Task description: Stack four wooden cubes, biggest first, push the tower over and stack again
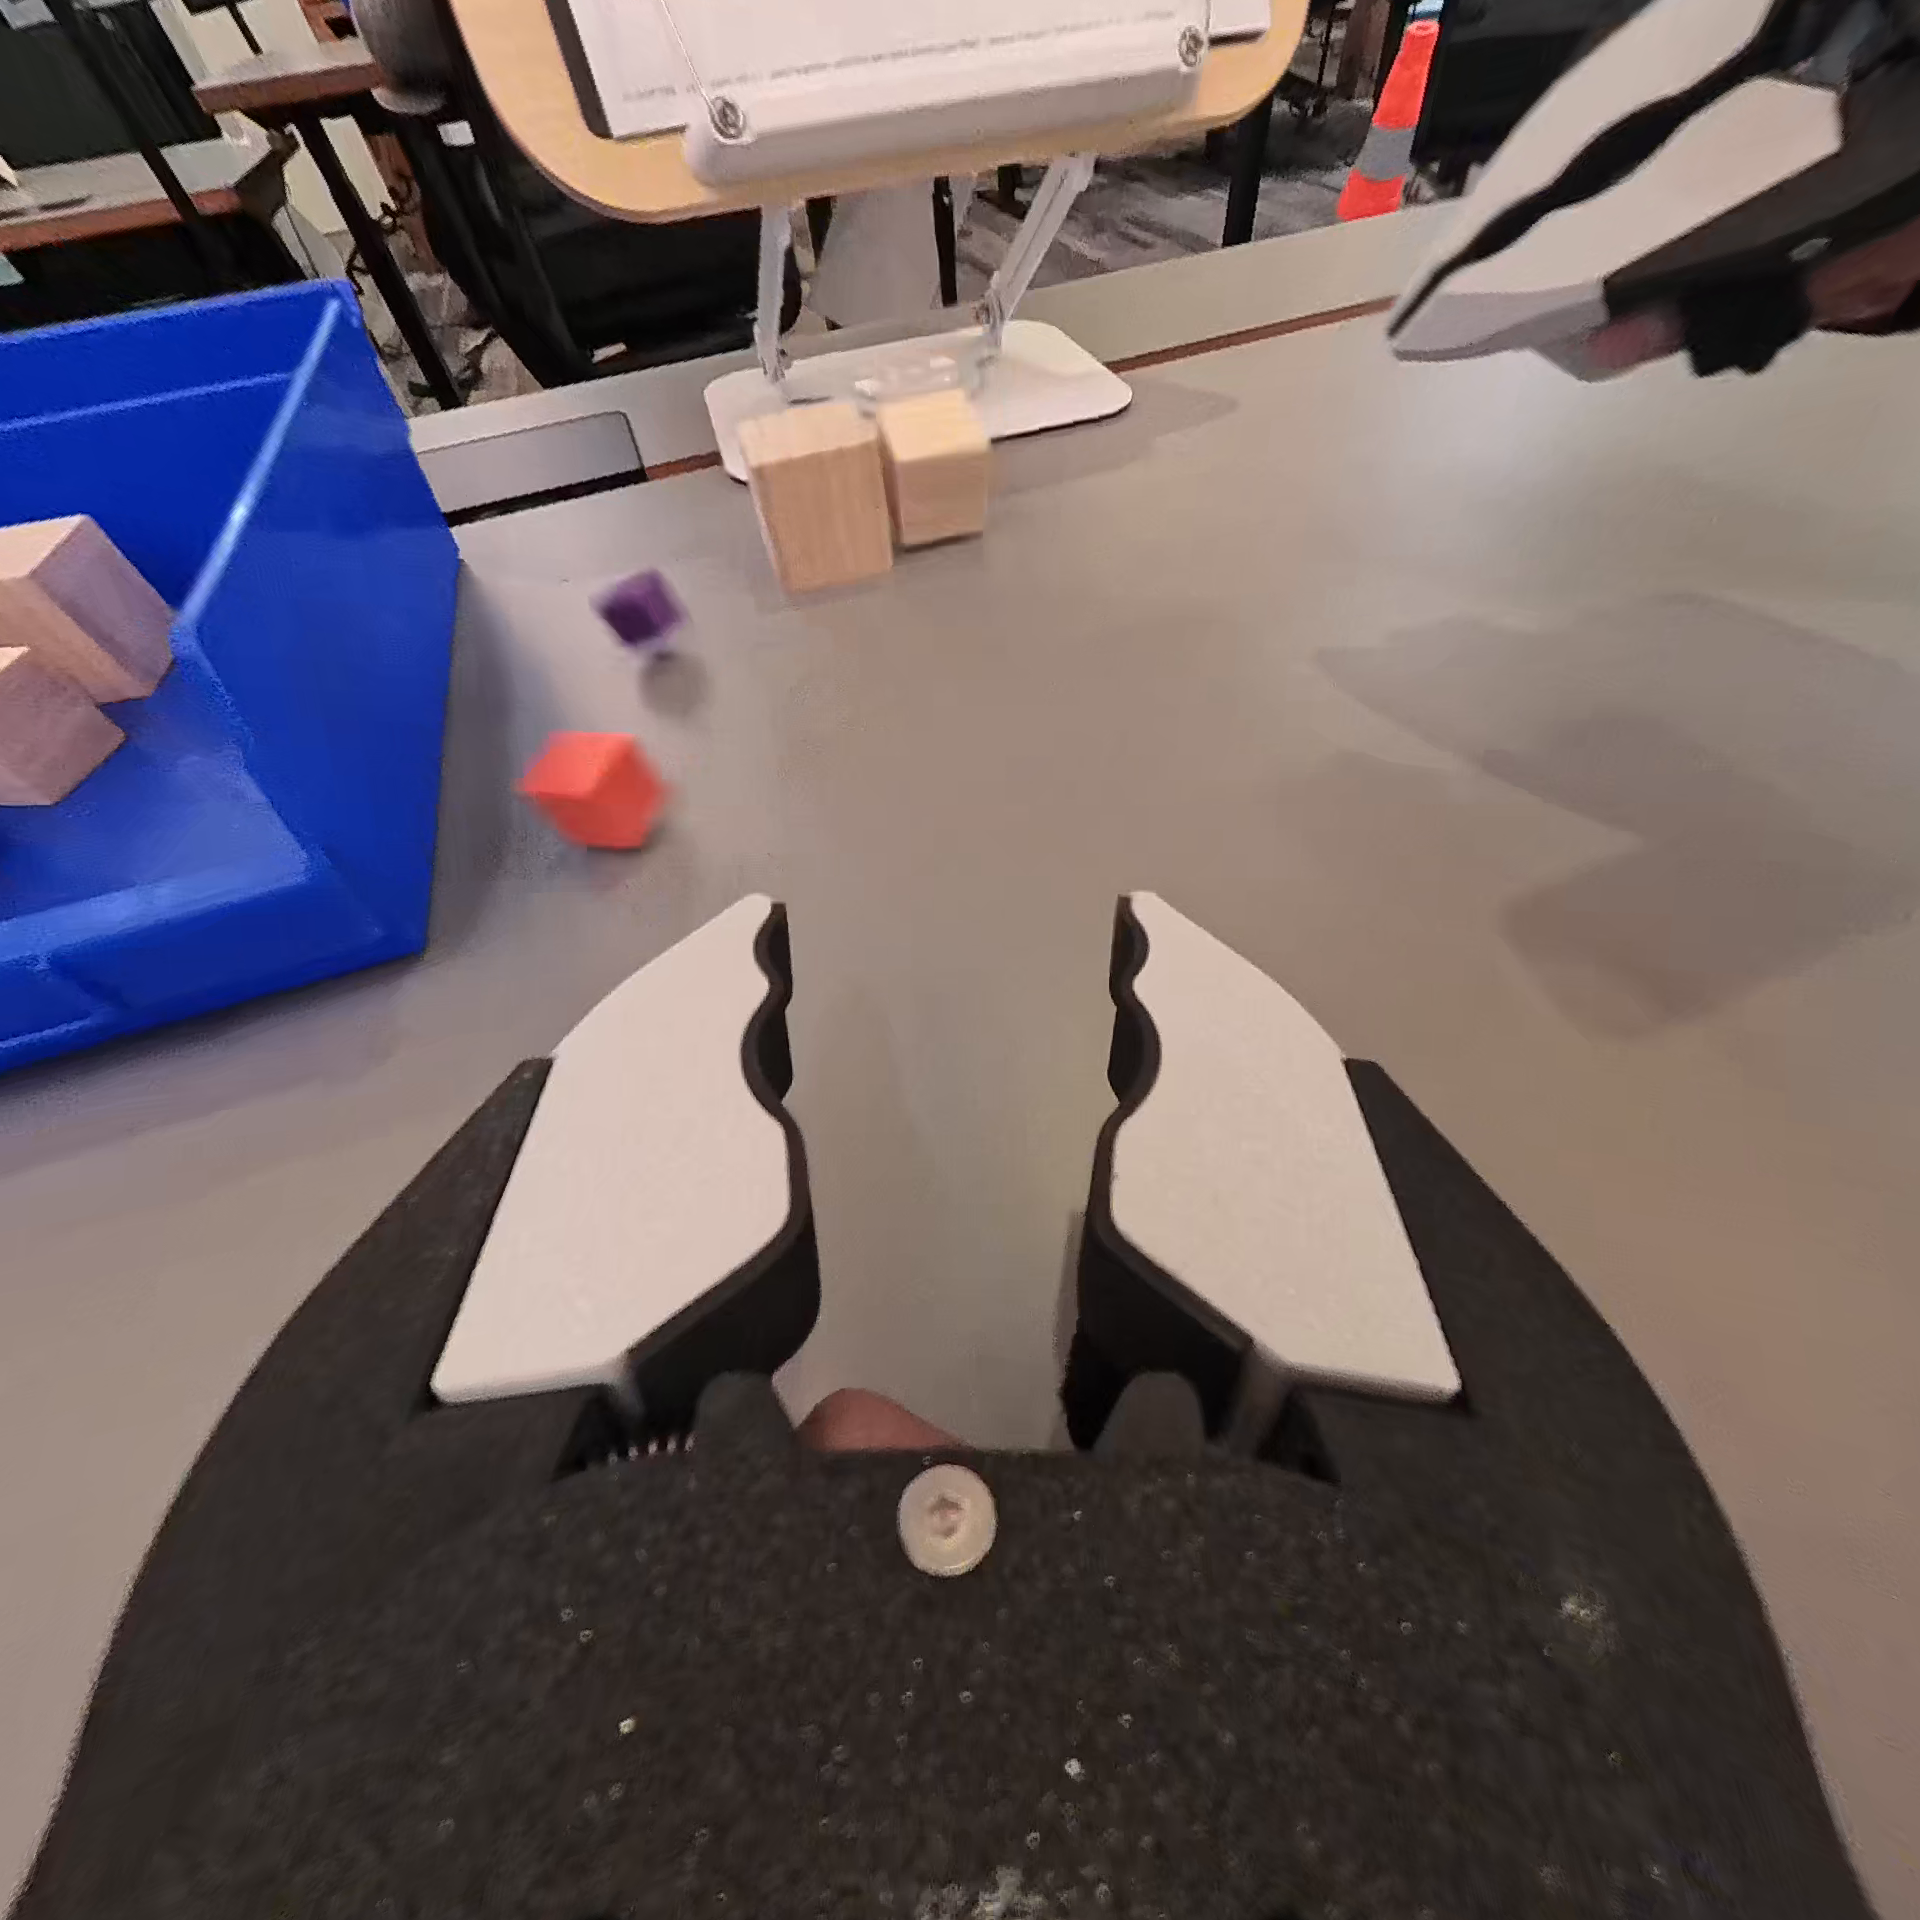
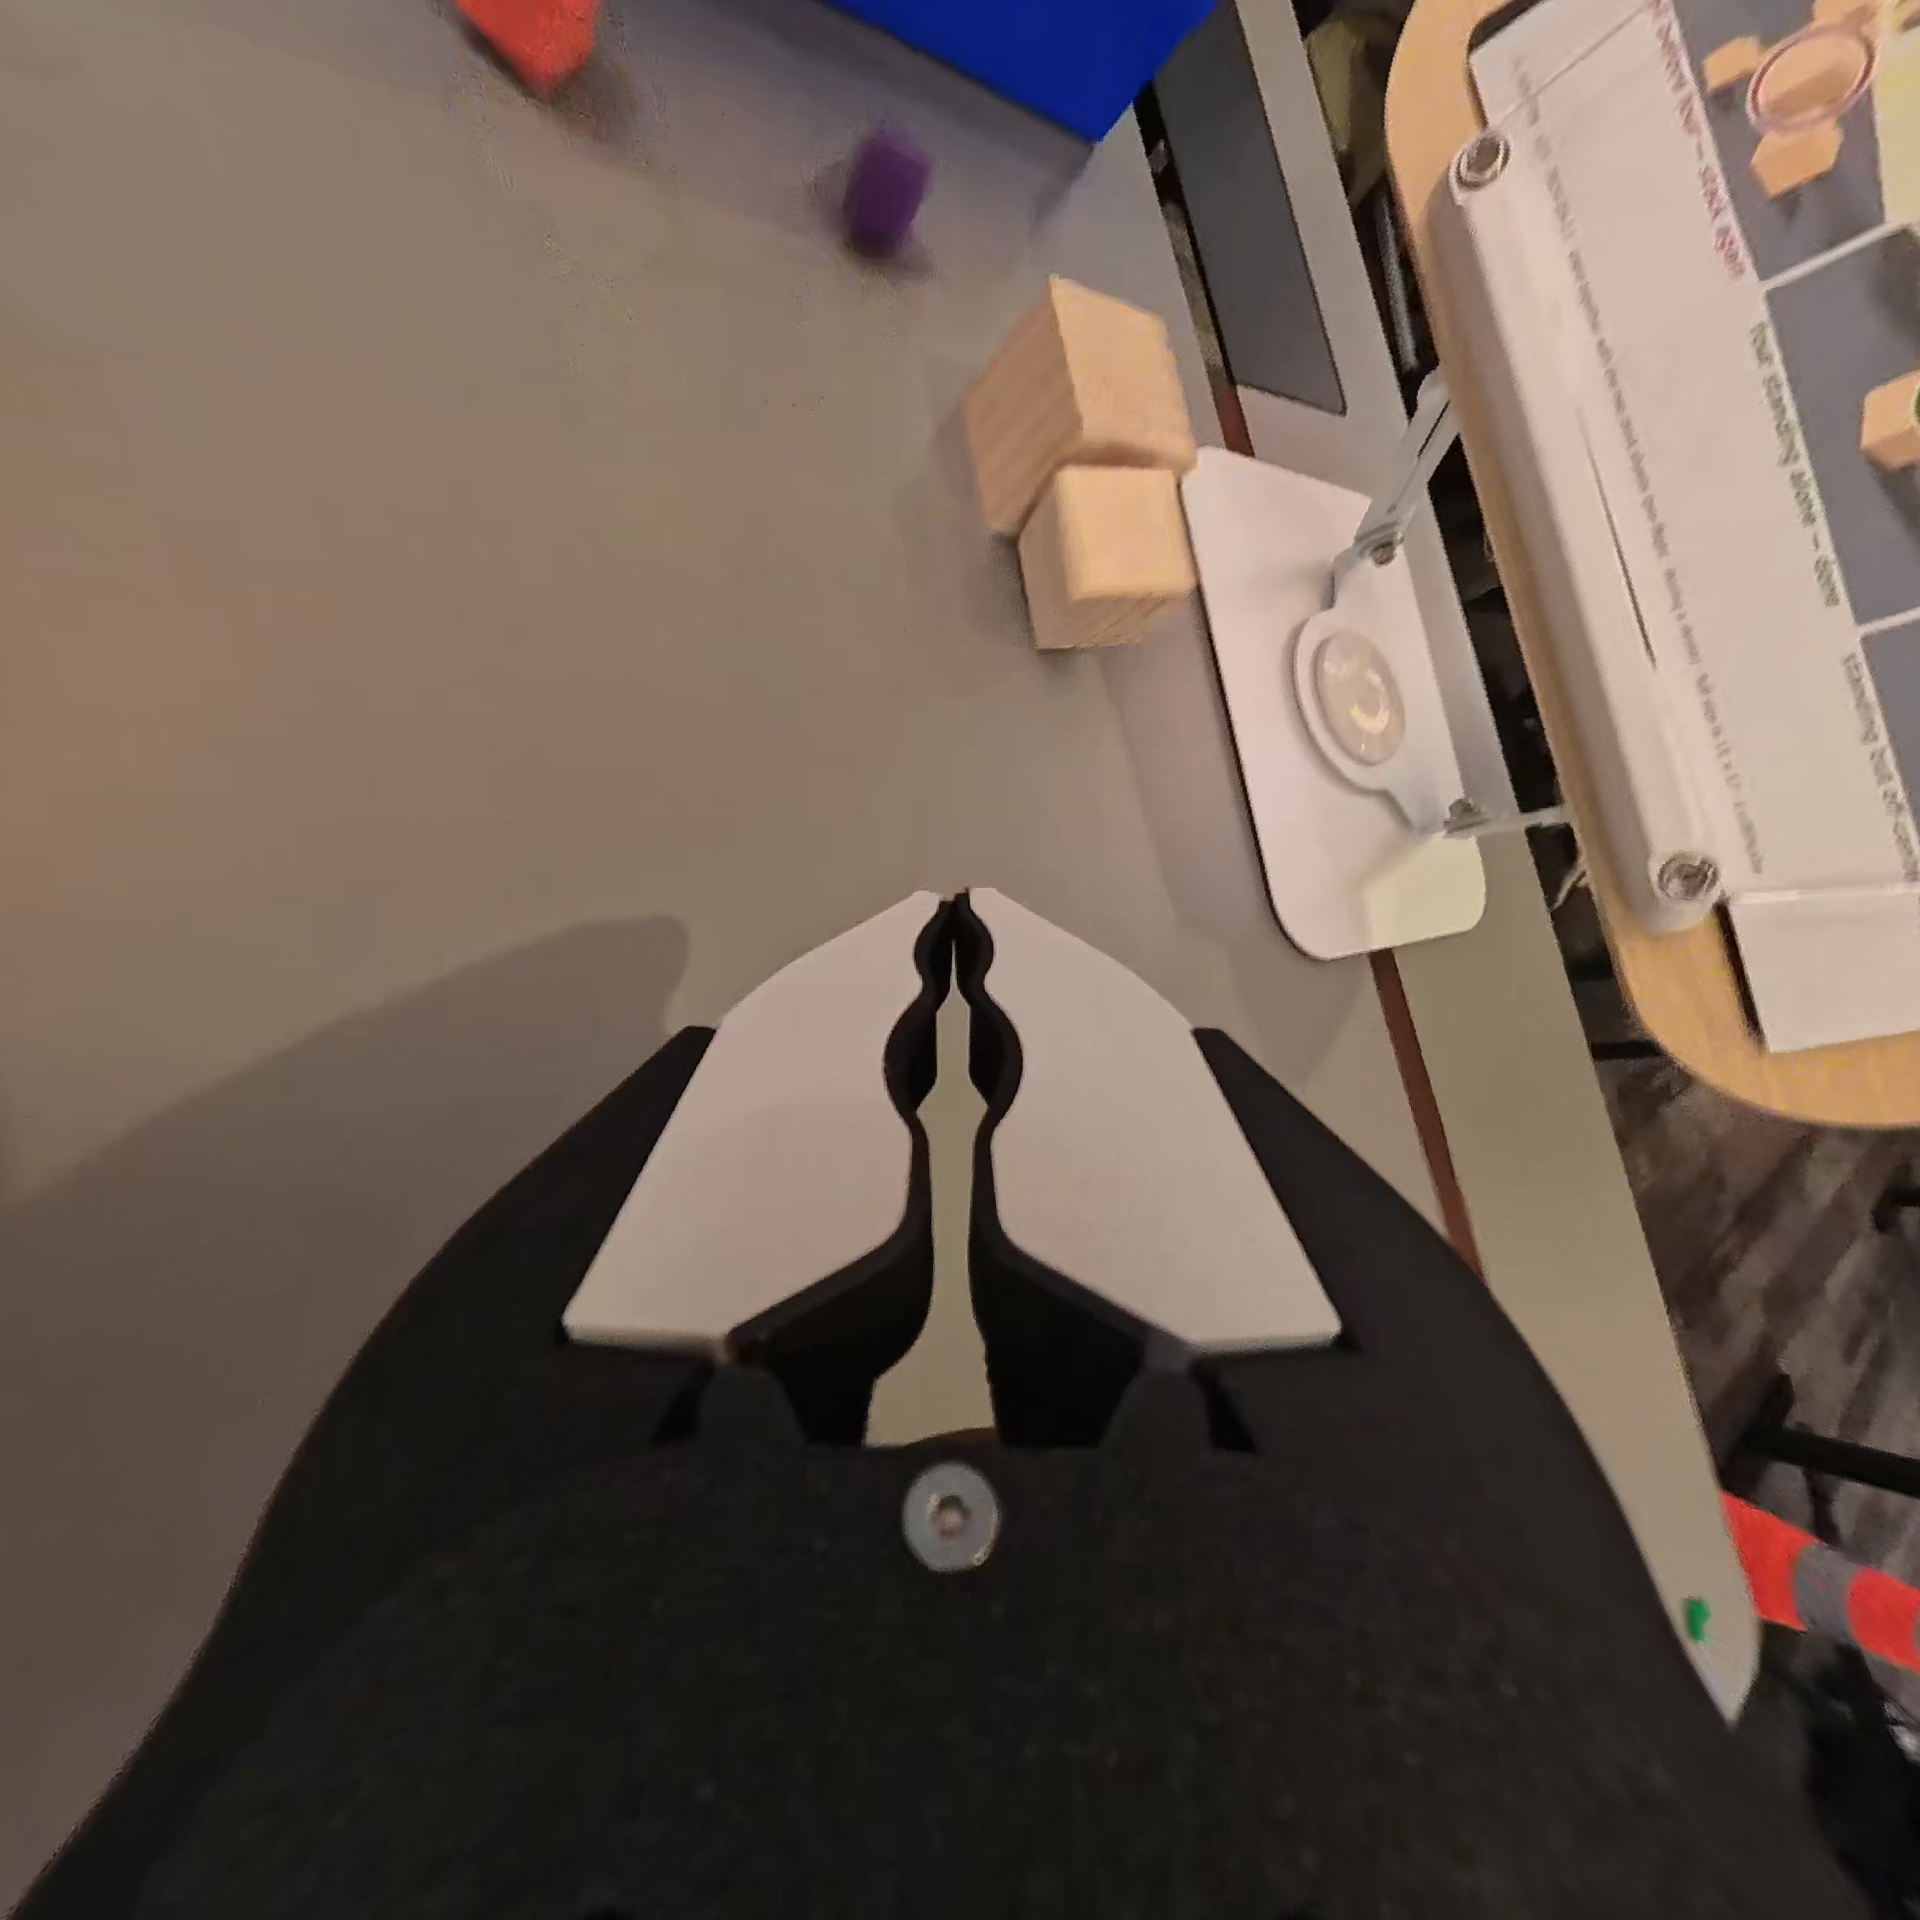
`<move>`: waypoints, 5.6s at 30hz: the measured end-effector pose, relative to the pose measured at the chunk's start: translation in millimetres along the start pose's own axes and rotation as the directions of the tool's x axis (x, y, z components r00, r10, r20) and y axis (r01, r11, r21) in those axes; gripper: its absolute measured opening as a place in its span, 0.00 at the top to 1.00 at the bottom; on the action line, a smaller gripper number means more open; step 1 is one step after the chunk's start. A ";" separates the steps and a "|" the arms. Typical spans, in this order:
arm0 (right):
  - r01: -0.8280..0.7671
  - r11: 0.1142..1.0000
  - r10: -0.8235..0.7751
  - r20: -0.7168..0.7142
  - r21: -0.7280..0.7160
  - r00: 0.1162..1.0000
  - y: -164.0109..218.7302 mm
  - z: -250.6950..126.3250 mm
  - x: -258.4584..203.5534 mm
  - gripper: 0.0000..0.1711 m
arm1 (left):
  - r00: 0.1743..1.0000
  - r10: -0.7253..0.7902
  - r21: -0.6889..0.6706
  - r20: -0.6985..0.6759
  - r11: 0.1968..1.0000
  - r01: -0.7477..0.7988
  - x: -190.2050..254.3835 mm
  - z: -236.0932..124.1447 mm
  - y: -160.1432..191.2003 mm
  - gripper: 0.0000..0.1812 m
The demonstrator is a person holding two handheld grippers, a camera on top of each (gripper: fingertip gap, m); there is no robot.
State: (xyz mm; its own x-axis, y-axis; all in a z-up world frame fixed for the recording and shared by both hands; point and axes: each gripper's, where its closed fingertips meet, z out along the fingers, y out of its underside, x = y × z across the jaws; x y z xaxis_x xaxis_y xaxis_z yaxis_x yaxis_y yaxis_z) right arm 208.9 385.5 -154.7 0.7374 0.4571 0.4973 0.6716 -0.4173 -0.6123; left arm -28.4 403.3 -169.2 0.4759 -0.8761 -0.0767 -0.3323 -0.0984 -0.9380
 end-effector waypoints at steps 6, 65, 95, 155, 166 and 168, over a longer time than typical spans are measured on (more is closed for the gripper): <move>-0.232 0.973 0.232 -0.057 0.001 0.971 1.3 -46.3 -22.0 1.00 | 0.999 -0.016 -0.012 0.043 1.000 0.016 -16.1 -3.4 1.3 0.66; -0.749 0.625 0.779 -0.237 0.219 0.580 47.9 -92.4 -113.0 0.51 | 0.977 -0.048 -0.079 0.206 0.995 0.065 -24.1 94.9 -96.0 0.53; -0.762 0.608 0.794 -0.169 0.221 0.584 48.1 -95.2 -114.4 0.56 | 0.972 -0.066 -0.406 0.226 0.901 0.156 -55.3 251.1 -49.8 0.61; -0.731 0.654 0.755 -0.215 0.192 0.619 54.0 -102.1 -111.9 0.59 | 0.920 0.097 -0.035 -0.381 0.992 -0.120 47.5 76.2 -100.9 0.48; -0.725 0.667 0.742 -0.227 0.169 0.630 54.6 -98.7 -116.8 0.59 | 0.988 -0.090 0.058 0.127 0.995 0.083 0.0 -3.3 -24.2 0.45; -0.721 0.672 0.738 -0.230 0.170 0.635 52.8 -98.7 -117.7 0.59 | 0.986 -0.088 0.040 0.142 0.996 0.083 -2.4 -5.3 -15.4 0.45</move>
State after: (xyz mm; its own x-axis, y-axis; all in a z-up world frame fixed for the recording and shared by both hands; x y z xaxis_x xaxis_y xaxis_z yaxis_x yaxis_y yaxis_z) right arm 164.7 232.1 -184.9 0.9801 -0.1983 0.0049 -0.0921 -0.4766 -0.8743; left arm -28.8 404.4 -152.8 0.6145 -0.7879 -0.0414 -0.2586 -0.1516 -0.9540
